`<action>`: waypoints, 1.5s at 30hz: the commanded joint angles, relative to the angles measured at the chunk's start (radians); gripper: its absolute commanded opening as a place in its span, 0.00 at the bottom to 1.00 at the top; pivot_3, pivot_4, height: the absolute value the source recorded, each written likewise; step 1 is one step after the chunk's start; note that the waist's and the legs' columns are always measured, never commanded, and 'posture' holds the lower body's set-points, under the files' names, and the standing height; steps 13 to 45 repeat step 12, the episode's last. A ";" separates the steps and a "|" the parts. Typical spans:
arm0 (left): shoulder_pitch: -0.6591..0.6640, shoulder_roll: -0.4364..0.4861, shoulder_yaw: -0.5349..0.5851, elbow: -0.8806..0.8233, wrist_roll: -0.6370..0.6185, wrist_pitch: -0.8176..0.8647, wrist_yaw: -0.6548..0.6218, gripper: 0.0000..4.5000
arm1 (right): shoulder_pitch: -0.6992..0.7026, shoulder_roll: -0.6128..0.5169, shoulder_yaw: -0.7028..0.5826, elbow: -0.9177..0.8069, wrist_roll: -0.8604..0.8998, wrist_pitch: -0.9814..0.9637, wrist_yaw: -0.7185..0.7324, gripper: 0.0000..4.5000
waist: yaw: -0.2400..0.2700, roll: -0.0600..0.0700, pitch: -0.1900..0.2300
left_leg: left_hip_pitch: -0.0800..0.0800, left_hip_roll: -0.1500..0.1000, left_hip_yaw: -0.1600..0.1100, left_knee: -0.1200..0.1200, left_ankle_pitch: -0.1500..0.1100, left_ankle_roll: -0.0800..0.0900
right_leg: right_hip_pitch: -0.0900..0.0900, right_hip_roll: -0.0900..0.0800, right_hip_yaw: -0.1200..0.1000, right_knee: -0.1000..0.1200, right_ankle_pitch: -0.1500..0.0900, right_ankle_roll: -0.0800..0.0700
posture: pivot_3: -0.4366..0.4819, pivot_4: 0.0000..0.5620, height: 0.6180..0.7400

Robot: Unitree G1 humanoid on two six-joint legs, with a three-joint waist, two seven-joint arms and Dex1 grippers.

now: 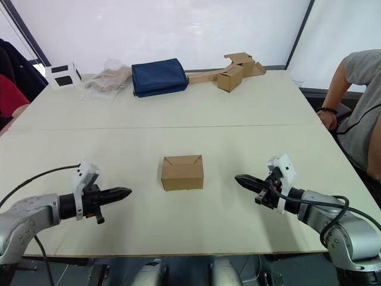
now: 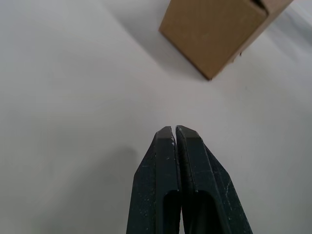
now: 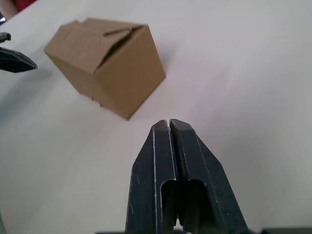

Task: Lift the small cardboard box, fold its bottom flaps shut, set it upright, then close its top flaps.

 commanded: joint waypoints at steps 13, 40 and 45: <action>0.048 -0.039 0.090 -0.046 -0.150 0.033 0.021 0.02 | -0.010 -0.054 0.027 0.063 -0.054 -0.074 0.053 0.00 | 0.002 0.000 0.000 | 0.001 0.000 0.000 0.000 0.000 0.000 | 0.001 0.000 0.000 -0.001 0.000 0.000 | 0.48 0.27 1.00; 0.048 -0.039 0.090 -0.046 -0.150 0.033 0.021 0.02 | -0.010 -0.054 0.027 0.063 -0.054 -0.074 0.053 0.00 | 0.002 0.000 0.000 | 0.001 0.000 0.000 0.000 0.000 0.000 | 0.001 0.000 0.000 -0.001 0.000 0.000 | 0.48 0.27 1.00; 0.048 -0.039 0.090 -0.046 -0.150 0.033 0.021 0.02 | -0.010 -0.054 0.027 0.063 -0.054 -0.074 0.053 0.00 | 0.002 0.000 0.000 | 0.001 0.000 0.000 0.000 0.000 0.000 | 0.001 0.000 0.000 -0.001 0.000 0.000 | 0.48 0.27 1.00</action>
